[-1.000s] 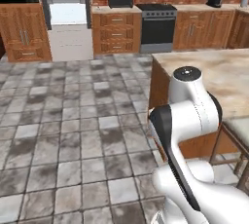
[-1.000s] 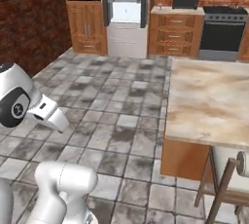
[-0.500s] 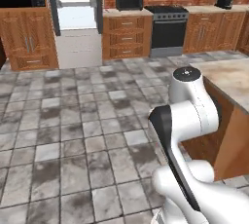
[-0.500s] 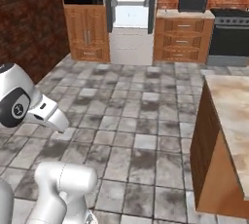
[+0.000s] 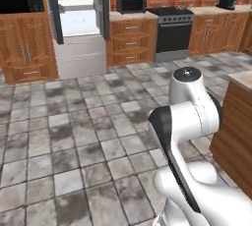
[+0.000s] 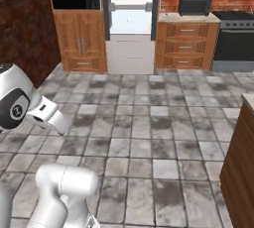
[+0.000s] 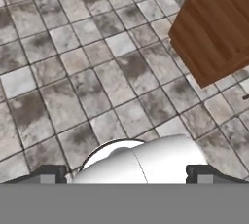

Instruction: Place the cold items (lemon wedge and cucumber) from the fridge in one tupperware on the dining counter. Place the warm items (hot dog and kebab skewer) in the stove area in another tupperware.

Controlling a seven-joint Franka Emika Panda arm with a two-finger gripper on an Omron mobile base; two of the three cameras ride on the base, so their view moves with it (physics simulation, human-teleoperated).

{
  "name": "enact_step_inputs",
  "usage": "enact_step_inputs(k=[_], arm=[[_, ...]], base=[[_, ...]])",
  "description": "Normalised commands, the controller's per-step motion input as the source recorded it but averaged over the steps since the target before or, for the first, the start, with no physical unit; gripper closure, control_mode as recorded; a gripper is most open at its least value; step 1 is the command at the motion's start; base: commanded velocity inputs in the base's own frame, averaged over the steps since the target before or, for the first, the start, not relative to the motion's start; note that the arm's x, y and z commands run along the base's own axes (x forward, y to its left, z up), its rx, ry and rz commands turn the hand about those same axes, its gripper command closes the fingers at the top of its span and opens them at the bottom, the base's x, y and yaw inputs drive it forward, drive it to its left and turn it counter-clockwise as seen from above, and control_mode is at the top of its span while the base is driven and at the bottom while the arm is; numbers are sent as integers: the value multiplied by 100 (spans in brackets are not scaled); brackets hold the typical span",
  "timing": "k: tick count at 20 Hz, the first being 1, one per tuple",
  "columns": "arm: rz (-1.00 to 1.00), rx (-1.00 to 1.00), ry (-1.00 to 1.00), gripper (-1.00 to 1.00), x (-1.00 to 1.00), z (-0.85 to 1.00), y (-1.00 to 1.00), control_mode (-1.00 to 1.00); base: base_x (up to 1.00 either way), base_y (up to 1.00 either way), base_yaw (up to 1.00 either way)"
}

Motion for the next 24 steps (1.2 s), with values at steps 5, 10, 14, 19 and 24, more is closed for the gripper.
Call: enact_step_inputs(k=[5,10,14,19,24], arm=[[0,0,0,-100,0,0,0,100],[0,0,0,-100,0,0,0,100],[0,0,0,-100,0,0,0,100],[0,0,0,-100,0,0,0,100],[0,0,0,-100,0,0,0,100]], base=[[100,0,-13],[100,11,-24],[100,48,-37],[100,69,-44],[100,82,-44]])
